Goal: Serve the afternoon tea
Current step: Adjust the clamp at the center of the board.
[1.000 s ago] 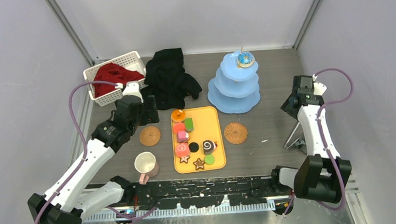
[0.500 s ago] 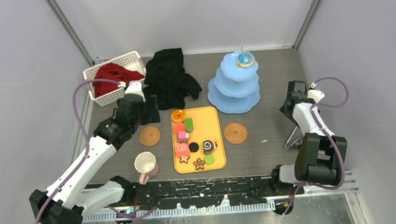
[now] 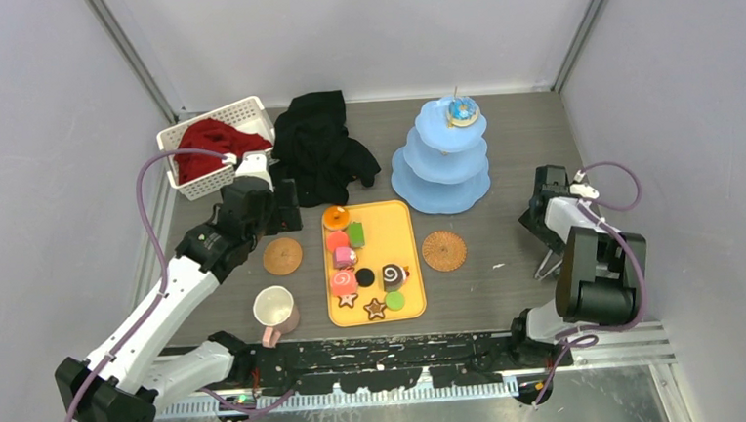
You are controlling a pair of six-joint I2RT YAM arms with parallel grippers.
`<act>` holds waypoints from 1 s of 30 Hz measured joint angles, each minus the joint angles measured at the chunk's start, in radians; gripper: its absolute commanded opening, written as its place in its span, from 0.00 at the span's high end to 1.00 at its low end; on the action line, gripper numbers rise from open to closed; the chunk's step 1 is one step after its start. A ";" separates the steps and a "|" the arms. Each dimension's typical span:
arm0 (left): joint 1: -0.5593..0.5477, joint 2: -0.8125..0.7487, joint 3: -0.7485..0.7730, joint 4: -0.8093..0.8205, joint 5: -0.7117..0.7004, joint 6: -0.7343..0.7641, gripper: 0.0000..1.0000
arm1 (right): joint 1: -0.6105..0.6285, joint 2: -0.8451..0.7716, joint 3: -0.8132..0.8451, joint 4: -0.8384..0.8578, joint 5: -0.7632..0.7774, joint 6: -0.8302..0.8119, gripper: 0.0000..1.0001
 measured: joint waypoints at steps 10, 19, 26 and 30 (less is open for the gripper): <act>0.000 0.000 0.000 -0.002 0.000 -0.019 0.03 | 0.031 -0.010 -0.055 0.172 -0.220 -0.142 0.61; 0.000 -0.008 0.000 -0.003 0.000 -0.028 0.03 | 0.183 0.033 -0.036 0.251 -0.341 -0.238 0.71; 0.000 -0.030 0.000 -0.003 -0.002 -0.031 0.03 | 0.243 0.056 -0.013 0.251 -0.393 -0.259 0.85; 0.000 -0.032 -0.001 -0.004 -0.002 -0.031 0.03 | 0.256 0.058 -0.008 0.237 -0.391 -0.263 0.85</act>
